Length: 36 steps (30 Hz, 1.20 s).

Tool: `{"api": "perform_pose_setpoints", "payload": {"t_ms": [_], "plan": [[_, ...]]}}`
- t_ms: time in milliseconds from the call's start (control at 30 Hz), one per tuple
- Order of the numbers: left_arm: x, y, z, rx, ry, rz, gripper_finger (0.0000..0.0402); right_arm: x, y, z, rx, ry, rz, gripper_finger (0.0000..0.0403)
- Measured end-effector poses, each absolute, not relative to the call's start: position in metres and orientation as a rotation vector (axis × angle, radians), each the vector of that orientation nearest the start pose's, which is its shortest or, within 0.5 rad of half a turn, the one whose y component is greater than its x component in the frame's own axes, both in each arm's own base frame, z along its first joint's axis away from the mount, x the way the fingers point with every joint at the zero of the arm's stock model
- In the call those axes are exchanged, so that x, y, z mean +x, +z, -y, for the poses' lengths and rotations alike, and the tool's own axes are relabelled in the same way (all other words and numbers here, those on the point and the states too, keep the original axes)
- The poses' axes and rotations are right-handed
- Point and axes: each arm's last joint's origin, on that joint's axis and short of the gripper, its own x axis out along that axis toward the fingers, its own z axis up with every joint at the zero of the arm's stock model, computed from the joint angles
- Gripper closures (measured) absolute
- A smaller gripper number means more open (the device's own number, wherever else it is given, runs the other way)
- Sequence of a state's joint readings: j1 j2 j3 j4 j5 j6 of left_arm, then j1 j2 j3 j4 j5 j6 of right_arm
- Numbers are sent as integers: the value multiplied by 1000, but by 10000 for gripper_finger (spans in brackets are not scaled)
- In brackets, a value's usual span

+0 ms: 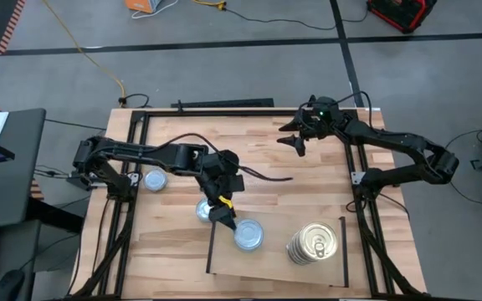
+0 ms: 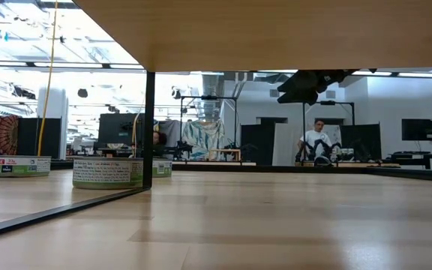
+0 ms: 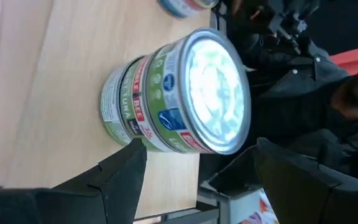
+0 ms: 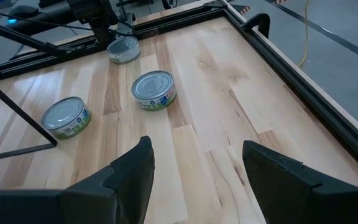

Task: Stack canned seafood by type on shelf
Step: Stack the green tuna can on the top of the green tuna cans on the shelf

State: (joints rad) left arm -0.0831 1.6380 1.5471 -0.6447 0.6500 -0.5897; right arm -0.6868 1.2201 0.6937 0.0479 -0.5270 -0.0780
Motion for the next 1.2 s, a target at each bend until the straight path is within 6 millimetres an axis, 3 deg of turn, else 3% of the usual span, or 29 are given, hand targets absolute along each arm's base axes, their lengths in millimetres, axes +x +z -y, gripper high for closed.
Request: {"api": "perform_pose_setpoints", "payload": {"t_ms": [133, 233, 400, 500, 833, 967, 1067, 1200], "plan": [[336, 356, 38, -688, -418, -891, 120, 205, 237, 149, 199, -141, -402, 133], [318, 361, 29, -559, -280, -911, 120, 205, 236, 149, 200, -140, -411, 133], [287, 361, 23, -270, -8, -1000, 120, 203, 234, 149, 199, -136, -439, 133], [270, 357, 21, -213, 65, -1009, 120, 203, 233, 148, 204, -135, -449, 133], [212, 303, 35, -244, 226, -991, 120, 202, 232, 148, 225, -138, -460, 133], [192, 279, 37, -261, 376, -1084, 120, 203, 233, 148, 233, -140, -447, 133], [183, 262, 36, -218, 498, -1194, 120, 204, 234, 148, 244, -145, -436, 133], [185, 247, 35, -109, 590, -1314, 120, 205, 235, 148, 252, -145, -427, 133]]}}
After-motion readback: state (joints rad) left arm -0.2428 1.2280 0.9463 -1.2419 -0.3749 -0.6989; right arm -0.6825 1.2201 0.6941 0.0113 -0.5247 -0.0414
